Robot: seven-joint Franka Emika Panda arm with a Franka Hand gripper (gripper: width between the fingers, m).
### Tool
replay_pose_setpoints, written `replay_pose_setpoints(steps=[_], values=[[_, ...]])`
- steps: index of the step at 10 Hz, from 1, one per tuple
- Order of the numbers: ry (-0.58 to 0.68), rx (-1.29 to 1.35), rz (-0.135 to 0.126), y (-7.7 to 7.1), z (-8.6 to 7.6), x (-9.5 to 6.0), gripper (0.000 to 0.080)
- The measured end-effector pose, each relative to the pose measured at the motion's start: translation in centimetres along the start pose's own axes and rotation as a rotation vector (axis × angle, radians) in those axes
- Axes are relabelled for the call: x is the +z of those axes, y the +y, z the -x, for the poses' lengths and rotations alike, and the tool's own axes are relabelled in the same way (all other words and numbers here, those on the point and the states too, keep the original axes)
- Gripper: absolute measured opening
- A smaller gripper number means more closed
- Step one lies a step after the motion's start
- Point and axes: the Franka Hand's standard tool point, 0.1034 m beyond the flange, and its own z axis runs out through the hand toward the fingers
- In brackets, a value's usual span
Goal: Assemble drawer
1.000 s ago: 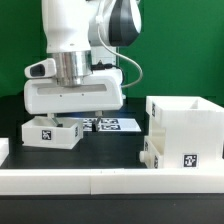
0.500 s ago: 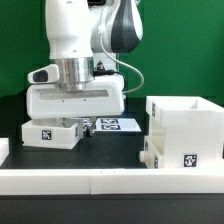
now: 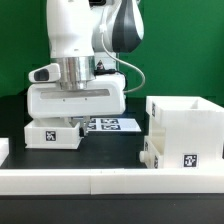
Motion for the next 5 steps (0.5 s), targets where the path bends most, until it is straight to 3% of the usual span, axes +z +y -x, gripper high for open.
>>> replay_pose_setpoints(steps=[2,5], values=[[0.007,-0.004,-0.001,-1.1,-0.5,-0.2,0.0044],[-0.009,-0.026,-0.018,-4.5,-2.4,-1.4,0.0044]])
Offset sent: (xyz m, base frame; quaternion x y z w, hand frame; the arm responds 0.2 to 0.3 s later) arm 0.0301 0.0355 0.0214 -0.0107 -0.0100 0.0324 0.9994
